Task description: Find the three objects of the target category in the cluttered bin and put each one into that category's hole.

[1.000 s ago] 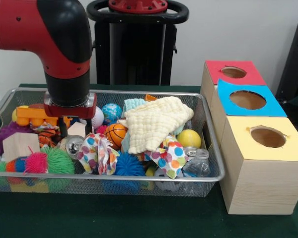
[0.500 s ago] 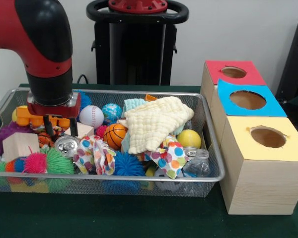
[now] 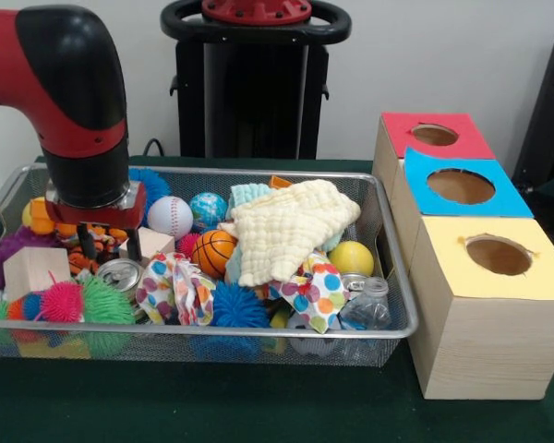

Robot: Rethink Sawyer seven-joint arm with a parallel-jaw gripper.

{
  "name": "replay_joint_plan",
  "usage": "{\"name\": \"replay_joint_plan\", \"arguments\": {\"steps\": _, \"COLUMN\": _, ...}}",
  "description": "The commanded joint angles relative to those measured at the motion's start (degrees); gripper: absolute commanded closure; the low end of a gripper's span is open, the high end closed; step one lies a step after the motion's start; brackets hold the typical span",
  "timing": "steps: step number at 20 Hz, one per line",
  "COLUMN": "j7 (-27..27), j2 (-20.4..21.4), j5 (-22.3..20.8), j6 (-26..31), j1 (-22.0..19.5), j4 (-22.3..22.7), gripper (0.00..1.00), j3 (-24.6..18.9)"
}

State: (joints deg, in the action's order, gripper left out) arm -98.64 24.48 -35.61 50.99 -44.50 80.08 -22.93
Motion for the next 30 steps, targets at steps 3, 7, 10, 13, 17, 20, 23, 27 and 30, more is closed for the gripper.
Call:
{"name": "replay_joint_plan", "arguments": {"steps": 3, "j7": 8.99, "j2": -3.95, "j5": -1.3, "j6": 1.99, "j1": -0.92, "j4": -4.03, "gripper": 0.0, "j3": -0.83}}
{"name": "replay_joint_plan", "arguments": {"steps": 7, "j7": 9.77, "j2": -3.52, "j5": -1.35, "j6": 2.95, "j1": -1.21, "j4": -4.05, "gripper": 0.0, "j3": -0.78}}
{"name": "replay_joint_plan", "arguments": {"steps": 10, "j7": 10.1, "j2": -3.32, "j5": -1.66, "j6": 2.96, "j1": -1.53, "j4": -3.75, "gripper": 0.0, "j3": -0.6}}
{"name": "replay_joint_plan", "arguments": {"steps": 13, "j7": 10.28, "j2": -3.64, "j5": -2.18, "j6": 2.28, "j1": -1.76, "j4": -3.92, "gripper": 0.0, "j3": -0.48}}
{"name": "replay_joint_plan", "arguments": {"steps": 17, "j7": 11.0, "j2": -3.62, "j5": -2.22, "j6": 2.33, "j1": -2.45, "j4": -3.81, "gripper": 0.0, "j3": -0.63}}
{"name": "replay_joint_plan", "arguments": {"steps": 20, "j7": 12.01, "j2": -3.13, "j5": -1.85, "j6": 2.94, "j1": -3.3, "j4": -2.99, "gripper": 0.0, "j3": -0.95}}
{"name": "replay_joint_plan", "arguments": {"steps": 23, "j7": 12.94, "j2": -2.73, "j5": -1.8, "j6": 2.56, "j1": -4.37, "j4": -1.72, "gripper": 0.0, "j3": -1.32}}
{"name": "replay_joint_plan", "arguments": {"steps": 27, "j7": 13.54, "j2": -3.45, "j5": -2.45, "j6": 0.94, "j1": -5.47, "j4": -1.45, "gripper": 0.0, "j3": -1.85}}
{"name": "replay_joint_plan", "arguments": {"steps": 30, "j7": 13.14, "j2": -4.19, "j5": -3.35, "j6": -1.38, "j1": -6.07, "j4": -0.86, "gripper": 0.0, "j3": -2.07}}
